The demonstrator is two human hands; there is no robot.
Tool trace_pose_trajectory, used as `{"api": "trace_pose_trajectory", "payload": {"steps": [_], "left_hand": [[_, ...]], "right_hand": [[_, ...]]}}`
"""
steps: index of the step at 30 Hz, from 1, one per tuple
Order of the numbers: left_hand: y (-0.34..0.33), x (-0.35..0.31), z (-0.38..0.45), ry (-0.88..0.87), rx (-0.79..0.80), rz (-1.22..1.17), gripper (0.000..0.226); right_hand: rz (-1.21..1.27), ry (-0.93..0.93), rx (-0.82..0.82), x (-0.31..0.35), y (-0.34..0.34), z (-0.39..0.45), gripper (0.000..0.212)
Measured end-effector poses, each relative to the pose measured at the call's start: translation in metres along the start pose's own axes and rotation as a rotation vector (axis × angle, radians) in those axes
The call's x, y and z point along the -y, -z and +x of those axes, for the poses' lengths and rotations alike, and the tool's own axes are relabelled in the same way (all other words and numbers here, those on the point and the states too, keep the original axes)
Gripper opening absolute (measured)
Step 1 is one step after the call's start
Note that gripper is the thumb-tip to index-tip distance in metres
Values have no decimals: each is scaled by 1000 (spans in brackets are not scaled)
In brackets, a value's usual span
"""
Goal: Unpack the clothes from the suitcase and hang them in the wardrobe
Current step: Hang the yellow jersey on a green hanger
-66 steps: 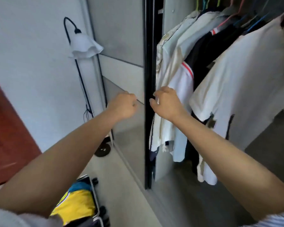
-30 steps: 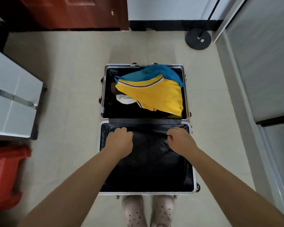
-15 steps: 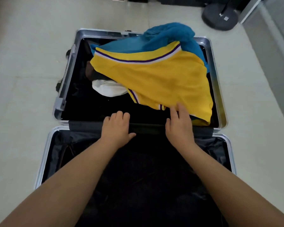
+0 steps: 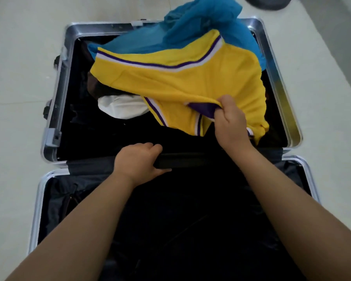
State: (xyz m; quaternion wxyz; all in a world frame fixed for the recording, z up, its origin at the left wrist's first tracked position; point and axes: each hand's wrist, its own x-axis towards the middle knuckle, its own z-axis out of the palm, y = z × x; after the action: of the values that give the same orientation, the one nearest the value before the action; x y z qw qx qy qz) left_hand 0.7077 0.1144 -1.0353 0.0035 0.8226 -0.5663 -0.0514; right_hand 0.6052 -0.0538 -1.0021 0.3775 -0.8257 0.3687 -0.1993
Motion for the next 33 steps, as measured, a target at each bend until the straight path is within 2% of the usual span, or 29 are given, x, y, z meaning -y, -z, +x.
{"api": "trace_pose_trajectory", "payload": {"steps": [1,3,5,7,9,11,14,17,18,19,21,22,23,24,25,26,28,31,33], "left_hand": [[0,-2,0,6,-1,-1,53],[1,-6,0,37,35,-37,54],[-1,-9,0,118,62,-8,62],[0,-12,0,172,120,-54,65],[4,-11,-2,198,115,-83,64],[3,-13,-1,200,93,-95,65],[8,-17,-1,290,151,-104,54],[11,-20,-1,368,222,-102,43],[11,-20,-1,371,228,-100,39],[11,-20,0,368,212,-98,36],[12,-20,-1,363,209,-108,33],[12,-20,-1,362,201,-114,33],[12,-21,-1,354,189,-124,32],[13,-21,-3,335,175,-132,31],[13,-21,-5,302,145,-156,33],[13,-20,-10,258,101,-209,39],[15,-19,-19,198,14,-347,52],[38,-24,-40,408,-147,-449,45],[68,-35,-53,440,-95,-417,64]], "right_hand": [[47,-68,75,1,4,-11,37],[-104,-52,231,-2,13,-34,56],[-316,8,370,-7,20,-54,64],[-356,7,431,-10,25,-61,65],[-401,22,473,-10,33,-62,63],[-485,67,565,-11,40,-68,53],[-664,121,845,-5,47,-88,33],[-592,29,1020,-12,51,-91,26],[-519,21,985,-15,51,-91,24],[-416,67,816,-19,50,-90,23],[-236,263,229,-18,44,-83,28],[-225,335,30,-17,42,-79,38],[-258,348,-3,-18,38,-75,54],[-334,332,69,-22,32,-70,69],[-422,323,177,-26,26,-67,75],[-501,349,225,-27,22,-66,67],[-529,370,236,-30,18,-68,37],[-408,361,234,-14,35,-80,33],[-352,334,211,12,64,-88,36]]}}
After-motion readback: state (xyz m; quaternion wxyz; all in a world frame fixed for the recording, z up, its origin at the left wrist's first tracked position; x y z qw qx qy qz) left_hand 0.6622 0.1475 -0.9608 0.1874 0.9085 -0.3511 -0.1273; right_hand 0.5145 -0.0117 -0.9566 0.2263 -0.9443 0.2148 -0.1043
